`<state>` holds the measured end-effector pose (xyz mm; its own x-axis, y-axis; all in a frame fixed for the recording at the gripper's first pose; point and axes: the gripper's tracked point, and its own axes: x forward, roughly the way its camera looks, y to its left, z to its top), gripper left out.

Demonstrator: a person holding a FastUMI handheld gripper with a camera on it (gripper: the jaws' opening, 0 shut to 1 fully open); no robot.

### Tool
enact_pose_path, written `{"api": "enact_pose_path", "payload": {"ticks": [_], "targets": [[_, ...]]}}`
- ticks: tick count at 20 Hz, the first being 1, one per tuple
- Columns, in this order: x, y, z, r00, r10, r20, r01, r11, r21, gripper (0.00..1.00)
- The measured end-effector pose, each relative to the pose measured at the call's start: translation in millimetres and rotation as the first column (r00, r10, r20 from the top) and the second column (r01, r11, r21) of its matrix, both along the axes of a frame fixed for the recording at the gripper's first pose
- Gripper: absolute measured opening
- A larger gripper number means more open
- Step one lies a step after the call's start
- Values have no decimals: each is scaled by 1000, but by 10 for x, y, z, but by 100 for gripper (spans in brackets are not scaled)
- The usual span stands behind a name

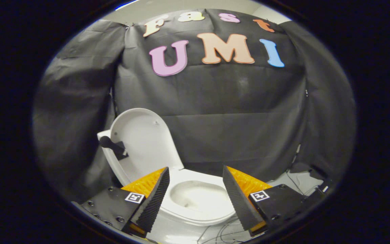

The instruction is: Open the toilet lid.

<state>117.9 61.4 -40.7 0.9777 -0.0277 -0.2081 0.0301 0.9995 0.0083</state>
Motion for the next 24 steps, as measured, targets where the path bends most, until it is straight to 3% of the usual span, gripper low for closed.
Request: {"api": "enact_pose_path", "payload": {"ticks": [7, 17, 24], "targets": [[-221, -641, -41, 995, -97, 15, 98, 993, -59, 97], [-410, -995, -169, 990, -137, -42, 136, 990, -27, 95], [-562, -749, -158, 999, 0, -43, 1, 1000, 5, 95]]}}
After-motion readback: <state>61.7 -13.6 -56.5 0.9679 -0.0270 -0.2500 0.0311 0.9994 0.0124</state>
